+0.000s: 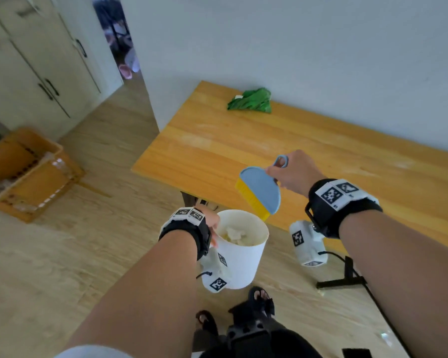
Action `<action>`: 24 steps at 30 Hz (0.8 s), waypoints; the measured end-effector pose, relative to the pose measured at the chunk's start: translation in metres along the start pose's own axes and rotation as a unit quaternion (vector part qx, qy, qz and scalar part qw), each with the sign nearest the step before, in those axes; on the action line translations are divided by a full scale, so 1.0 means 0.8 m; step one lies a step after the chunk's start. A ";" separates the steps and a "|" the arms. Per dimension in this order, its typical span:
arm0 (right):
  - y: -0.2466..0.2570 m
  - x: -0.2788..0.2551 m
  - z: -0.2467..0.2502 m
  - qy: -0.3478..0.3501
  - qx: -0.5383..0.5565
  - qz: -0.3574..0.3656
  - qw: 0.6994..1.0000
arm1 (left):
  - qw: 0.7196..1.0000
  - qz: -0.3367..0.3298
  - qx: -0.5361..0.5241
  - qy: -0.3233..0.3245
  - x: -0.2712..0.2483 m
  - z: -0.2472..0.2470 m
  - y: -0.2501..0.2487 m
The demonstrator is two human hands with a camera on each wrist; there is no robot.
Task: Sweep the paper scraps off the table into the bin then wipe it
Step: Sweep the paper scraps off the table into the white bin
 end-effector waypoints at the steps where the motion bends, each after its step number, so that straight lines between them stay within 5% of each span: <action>1: 0.008 0.002 0.003 -0.007 0.011 0.000 1.000 | 1.000 0.000 -0.016 0.017 -0.010 0.005 -0.003; 12: 0.086 0.026 0.060 -0.099 0.224 0.003 0.969 | 0.987 -0.073 -0.121 -0.083 -0.069 0.132 -0.066; 24: 0.124 0.140 0.096 -0.104 0.309 0.000 0.945 | 0.971 -0.105 -0.179 -0.123 -0.004 0.229 -0.167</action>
Point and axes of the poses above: each hand's wrist, its own x-axis towards the middle knuckle, its own z-axis out of the back of the hand, y = z × x, the point moved 8 cm from there along x, towards the middle knuckle, and after that the axes turned 4 degrees about -z, right-handed, at the moved point
